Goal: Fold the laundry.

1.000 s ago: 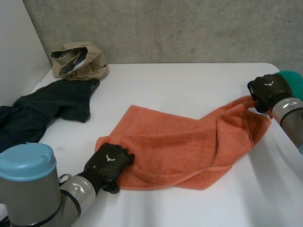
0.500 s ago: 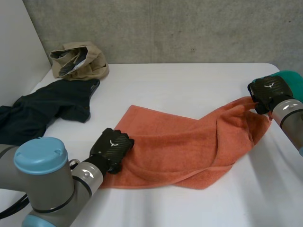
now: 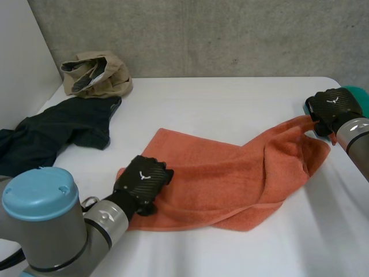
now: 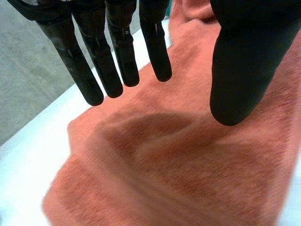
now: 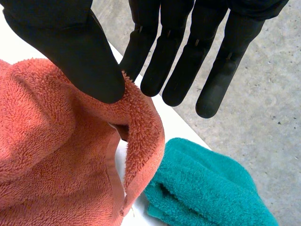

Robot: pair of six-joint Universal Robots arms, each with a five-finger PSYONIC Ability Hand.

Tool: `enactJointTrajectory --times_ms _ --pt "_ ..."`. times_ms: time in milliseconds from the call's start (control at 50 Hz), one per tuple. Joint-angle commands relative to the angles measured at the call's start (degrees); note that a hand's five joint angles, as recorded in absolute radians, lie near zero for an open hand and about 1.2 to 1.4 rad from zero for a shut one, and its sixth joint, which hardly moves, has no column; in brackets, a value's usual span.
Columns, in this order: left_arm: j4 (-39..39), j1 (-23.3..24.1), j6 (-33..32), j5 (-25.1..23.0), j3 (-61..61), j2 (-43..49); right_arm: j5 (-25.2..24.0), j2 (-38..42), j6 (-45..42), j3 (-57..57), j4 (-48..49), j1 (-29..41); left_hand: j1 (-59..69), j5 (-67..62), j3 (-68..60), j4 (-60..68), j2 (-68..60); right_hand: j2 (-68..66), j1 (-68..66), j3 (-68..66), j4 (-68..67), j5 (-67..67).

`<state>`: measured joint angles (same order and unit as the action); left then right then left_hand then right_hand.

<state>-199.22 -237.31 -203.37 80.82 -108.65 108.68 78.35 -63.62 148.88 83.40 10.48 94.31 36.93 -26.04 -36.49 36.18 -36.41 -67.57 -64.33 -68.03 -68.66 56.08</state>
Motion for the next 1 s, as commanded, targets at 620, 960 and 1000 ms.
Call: enactJointTrajectory --times_ms 620,960,1000 --pt "17.8 -3.95 4.56 2.24 13.2 -13.69 -3.2 -8.3 -11.43 -15.28 -19.65 -0.81 43.07 -43.96 -43.51 43.82 -43.59 -12.43 -15.67 -11.97 -11.34 13.92" --pt "21.06 -1.58 9.48 4.78 11.71 -11.55 1.01 20.11 12.3 -27.15 34.5 7.64 43.07 -43.96 -43.51 43.82 -43.59 13.17 9.93 13.63 14.26 -11.68" --pt "21.06 -1.41 9.92 5.13 11.36 -12.87 1.81 22.21 13.27 -30.3 33.83 8.43 43.07 -43.96 -43.51 43.82 -43.59 55.43 52.19 55.89 56.52 -53.94"
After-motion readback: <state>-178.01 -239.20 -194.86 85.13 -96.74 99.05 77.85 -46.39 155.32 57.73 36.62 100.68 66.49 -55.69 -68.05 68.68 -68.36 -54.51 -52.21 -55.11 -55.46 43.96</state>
